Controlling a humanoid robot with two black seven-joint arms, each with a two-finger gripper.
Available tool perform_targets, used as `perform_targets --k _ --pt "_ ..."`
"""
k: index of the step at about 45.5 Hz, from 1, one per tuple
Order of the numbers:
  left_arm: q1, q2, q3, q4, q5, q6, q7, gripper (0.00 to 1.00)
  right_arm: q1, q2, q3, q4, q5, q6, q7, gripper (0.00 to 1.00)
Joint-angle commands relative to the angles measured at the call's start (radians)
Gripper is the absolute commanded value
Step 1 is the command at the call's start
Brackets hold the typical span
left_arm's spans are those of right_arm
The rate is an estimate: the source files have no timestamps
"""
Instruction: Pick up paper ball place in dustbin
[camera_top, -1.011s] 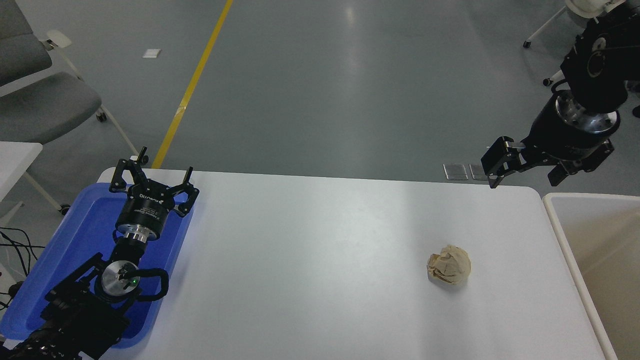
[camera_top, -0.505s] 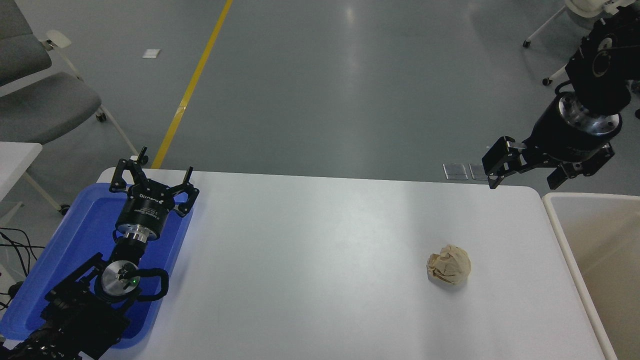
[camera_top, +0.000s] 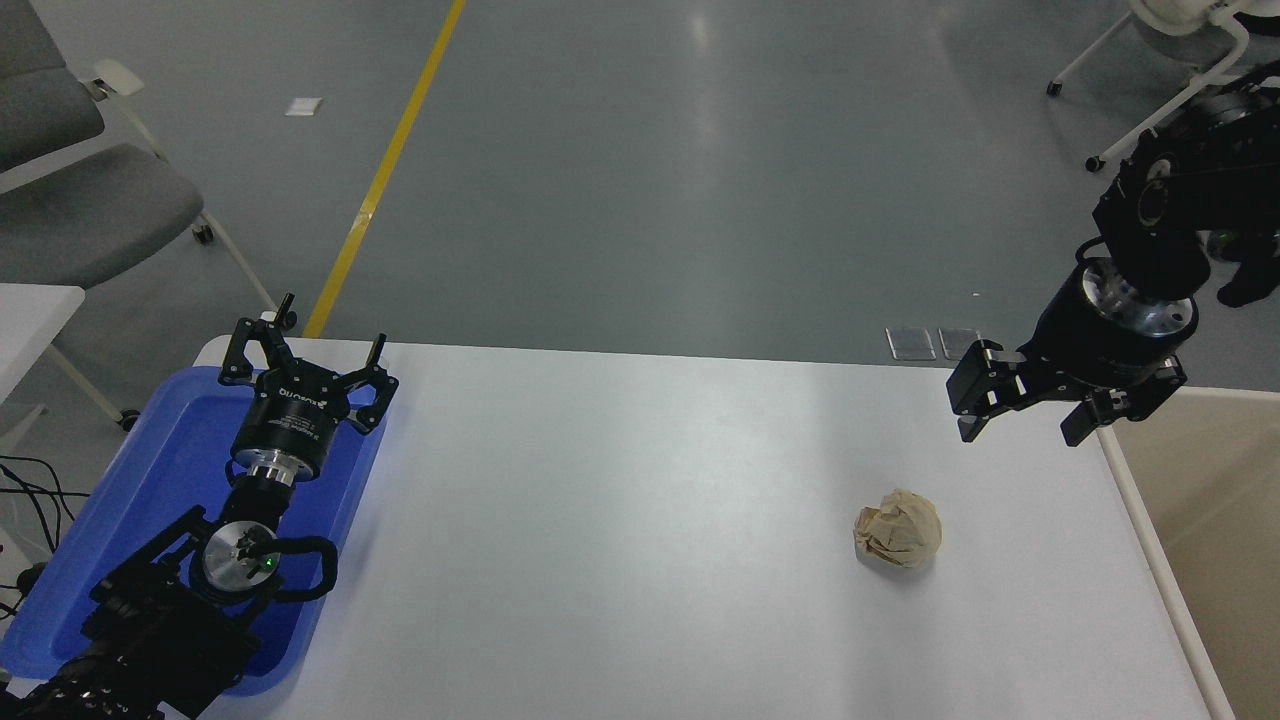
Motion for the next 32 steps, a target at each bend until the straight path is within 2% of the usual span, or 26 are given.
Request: perform_targets --k 1,21,32 --pt "0.000 0.000 0.000 0.000 0.000 0.000 0.000 1.00 -0.073 0.004 0.034 -0.001 -0.008 -0.111 -0.001 0.90" --pt "0.000 0.000 0.000 0.000 0.000 0.000 0.000 1.00 -0.316 0.096 0.051 -0.130 -0.011 -0.335 -0.001 0.90" --pt "0.000 0.000 0.000 0.000 0.000 0.000 0.000 1.00 -0.432 0.177 0.062 -0.248 -0.009 -0.350 -0.004 0.92"
